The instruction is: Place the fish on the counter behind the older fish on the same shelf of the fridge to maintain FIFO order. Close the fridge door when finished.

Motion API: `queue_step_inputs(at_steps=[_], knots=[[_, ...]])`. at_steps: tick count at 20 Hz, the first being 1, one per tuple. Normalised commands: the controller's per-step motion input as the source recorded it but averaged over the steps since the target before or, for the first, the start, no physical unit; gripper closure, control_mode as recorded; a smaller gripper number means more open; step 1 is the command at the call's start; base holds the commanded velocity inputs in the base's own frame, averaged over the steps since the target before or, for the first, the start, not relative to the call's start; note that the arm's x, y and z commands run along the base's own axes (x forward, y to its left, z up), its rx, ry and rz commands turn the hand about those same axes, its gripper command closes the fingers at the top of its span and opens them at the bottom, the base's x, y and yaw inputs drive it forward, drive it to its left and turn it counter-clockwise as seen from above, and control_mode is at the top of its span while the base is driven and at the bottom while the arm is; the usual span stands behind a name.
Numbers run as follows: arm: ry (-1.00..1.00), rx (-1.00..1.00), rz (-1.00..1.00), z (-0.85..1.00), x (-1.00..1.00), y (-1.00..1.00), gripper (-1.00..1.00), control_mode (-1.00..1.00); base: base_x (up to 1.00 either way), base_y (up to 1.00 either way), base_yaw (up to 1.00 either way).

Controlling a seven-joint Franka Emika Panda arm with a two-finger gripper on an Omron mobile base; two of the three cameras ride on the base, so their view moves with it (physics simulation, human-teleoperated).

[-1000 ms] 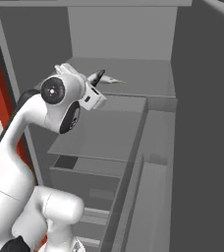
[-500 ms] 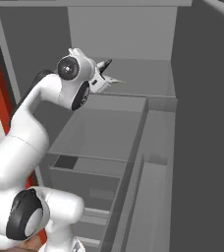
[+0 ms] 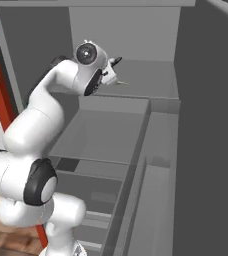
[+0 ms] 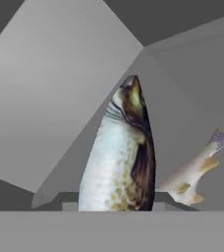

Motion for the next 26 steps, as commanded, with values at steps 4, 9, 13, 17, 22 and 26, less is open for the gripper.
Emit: queue_step_inputs(at_steps=[4,9,13,17,22,26], knots=[[0.05,0.14,0.0,0.0,0.74,-0.02,1.0,-1.0,0.0,0.0,0.0],[0.06,0.11,0.0,-0.04,0.79,-0.07,1.0,-1.0,0.0,0.0,0.0],[0.09,0.11,0.0,0.0,0.85,-0.23,1.0,-1.0,0.0,0.0,0.0],[0.22,0.02,0.0,-0.13,0.69,-0.16,1.0,-1.0,0.0,0.0,0.0],[0.18,0.0,0.0,-0.37,0.53,-0.05,1.0,-1.0,0.0,0.0,0.0],[0.11,0.0,0.0,-0.35,0.48,-0.03,1.0,-1.0,0.0,0.0,0.0]])
